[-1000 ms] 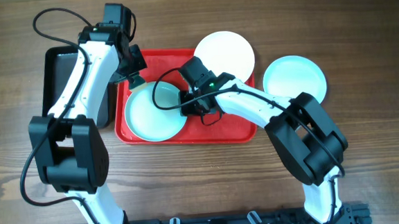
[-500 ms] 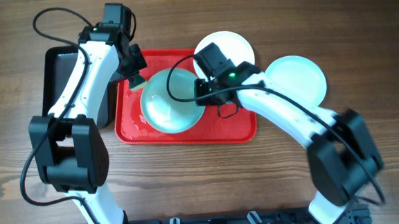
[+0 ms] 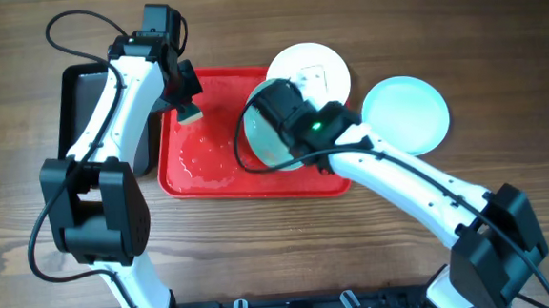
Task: Clean dirty plates on tray and stack at the side
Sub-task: 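Lift the light-blue plate with the right gripper and stack it right of tray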
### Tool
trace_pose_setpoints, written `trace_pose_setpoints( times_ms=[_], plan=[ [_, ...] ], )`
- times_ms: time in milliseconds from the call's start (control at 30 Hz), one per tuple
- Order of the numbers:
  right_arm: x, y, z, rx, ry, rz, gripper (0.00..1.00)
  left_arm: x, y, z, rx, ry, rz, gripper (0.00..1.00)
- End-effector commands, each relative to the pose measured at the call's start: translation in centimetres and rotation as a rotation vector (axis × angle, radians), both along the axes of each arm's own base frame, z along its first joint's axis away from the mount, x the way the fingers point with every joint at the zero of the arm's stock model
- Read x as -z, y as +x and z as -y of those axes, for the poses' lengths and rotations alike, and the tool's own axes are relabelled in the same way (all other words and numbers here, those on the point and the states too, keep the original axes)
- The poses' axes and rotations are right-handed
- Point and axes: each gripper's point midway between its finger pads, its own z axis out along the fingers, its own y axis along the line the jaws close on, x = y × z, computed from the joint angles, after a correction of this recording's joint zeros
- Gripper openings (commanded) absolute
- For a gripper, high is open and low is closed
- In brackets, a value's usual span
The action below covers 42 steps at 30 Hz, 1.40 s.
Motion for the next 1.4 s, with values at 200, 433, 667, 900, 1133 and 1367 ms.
trace_pose_setpoints(
  times_ms=[200, 433, 667, 900, 1133, 1367],
  plan=[
    [-7.7, -1.2, -1.4, -0.011, -0.347, 0.416, 0.04, 0.2, 0.2, 0.2, 0.018, -0.007, -0.007, 0.04],
    [-11.6, -3.7, -3.5, -0.057, -0.505, 0.607, 0.04, 0.2, 0.1, 0.2, 0.018, -0.006, -0.008, 0.04],
    [-13.0, -4.9, -4.6, -0.083, -0.56, 0.671, 0.04, 0.2, 0.1, 0.2, 0.018, -0.006, -0.009, 0.04],
    [-13.0, -4.9, -4.6, -0.081, -0.554, 0.673, 0.04, 0.2, 0.0, 0.2, 0.018, -0.005, -0.015, 0.04],
    [-9.6, -4.7, -6.3, -0.167, -0.405, 0.524, 0.04, 0.2, 0.0, 0.2, 0.018, -0.005, -0.015, 0.04],
    [-3.8, -5.2, -7.8, -0.159, -0.01, 0.207, 0.04, 0.2, 0.0, 0.2, 0.018, -0.005, -0.015, 0.04]
  ],
)
